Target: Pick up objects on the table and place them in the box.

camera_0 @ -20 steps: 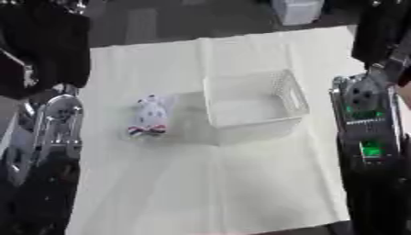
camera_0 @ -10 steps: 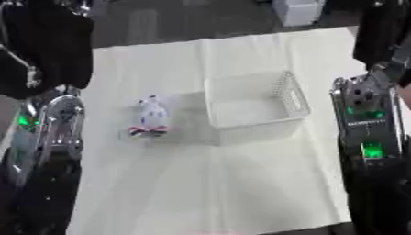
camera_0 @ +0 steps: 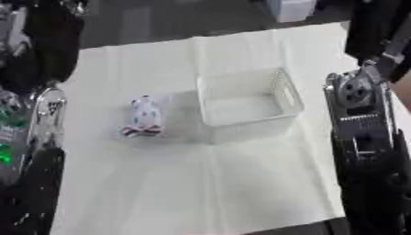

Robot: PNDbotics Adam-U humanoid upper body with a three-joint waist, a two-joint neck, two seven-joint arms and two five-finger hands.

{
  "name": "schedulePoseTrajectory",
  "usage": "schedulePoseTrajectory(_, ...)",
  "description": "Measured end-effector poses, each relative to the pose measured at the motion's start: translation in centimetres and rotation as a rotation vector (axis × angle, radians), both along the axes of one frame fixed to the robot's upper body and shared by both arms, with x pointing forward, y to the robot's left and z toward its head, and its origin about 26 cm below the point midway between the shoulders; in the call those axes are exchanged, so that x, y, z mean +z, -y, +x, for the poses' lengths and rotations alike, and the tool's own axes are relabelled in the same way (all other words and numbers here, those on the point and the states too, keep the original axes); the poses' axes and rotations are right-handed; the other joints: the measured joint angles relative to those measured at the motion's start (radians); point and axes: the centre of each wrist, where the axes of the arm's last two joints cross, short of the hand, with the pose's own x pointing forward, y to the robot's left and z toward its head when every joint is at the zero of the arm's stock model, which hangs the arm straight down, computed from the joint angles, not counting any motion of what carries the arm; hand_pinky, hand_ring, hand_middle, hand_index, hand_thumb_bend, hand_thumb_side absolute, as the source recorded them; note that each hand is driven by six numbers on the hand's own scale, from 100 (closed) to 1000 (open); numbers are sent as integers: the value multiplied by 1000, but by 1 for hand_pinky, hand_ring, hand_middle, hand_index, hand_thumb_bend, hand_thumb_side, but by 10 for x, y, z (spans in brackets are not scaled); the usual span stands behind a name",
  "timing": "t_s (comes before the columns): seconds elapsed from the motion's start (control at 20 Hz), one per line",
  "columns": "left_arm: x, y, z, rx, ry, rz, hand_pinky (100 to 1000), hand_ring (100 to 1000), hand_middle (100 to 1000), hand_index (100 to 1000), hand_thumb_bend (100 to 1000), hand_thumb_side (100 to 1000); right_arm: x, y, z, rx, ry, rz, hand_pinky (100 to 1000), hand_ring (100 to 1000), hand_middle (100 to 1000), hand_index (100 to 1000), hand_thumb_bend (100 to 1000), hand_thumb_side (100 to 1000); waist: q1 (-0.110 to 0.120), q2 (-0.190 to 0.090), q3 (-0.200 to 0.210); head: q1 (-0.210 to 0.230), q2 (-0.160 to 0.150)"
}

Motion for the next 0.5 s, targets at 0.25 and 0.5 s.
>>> schedulePoseTrajectory(0.25, -3, -6, 18, 128, 73, 180, 970, 935, 1000, 1000, 100, 917, 0, 0, 0, -3, 5, -3, 358, 495, 648, 836, 100, 857, 5, 0, -5, 0, 0)
schedulePoseTrajectory(0.5, -9, -6, 37, 209, 83, 316, 980, 946, 1000, 1000, 100, 932, 0, 0, 0, -3, 6, -4, 358, 495, 648, 836, 100, 857, 6, 0, -7, 2, 0)
